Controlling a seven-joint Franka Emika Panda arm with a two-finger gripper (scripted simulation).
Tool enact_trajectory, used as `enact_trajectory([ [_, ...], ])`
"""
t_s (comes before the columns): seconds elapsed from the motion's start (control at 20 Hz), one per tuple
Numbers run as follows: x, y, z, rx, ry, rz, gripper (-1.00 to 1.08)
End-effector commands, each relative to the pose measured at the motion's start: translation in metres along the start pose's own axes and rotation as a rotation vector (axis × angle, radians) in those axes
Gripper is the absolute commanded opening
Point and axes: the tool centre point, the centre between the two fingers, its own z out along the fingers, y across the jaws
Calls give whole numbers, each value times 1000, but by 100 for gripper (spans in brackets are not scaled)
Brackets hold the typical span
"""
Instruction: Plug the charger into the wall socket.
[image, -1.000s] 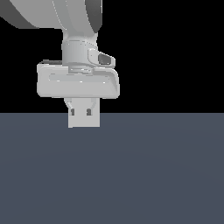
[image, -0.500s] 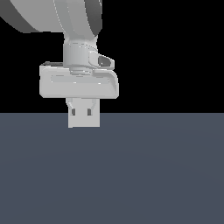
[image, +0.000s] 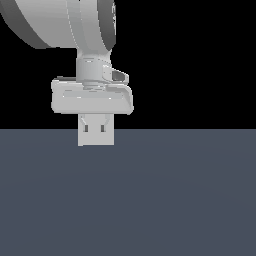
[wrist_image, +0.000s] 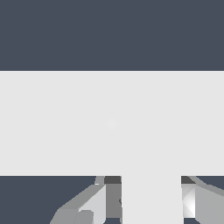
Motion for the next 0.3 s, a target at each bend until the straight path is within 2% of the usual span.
enact_trajectory([
  [0.0,6,0,0,0,0,0,-100],
  [0.25,9,0,1,0,0,1,-100],
])
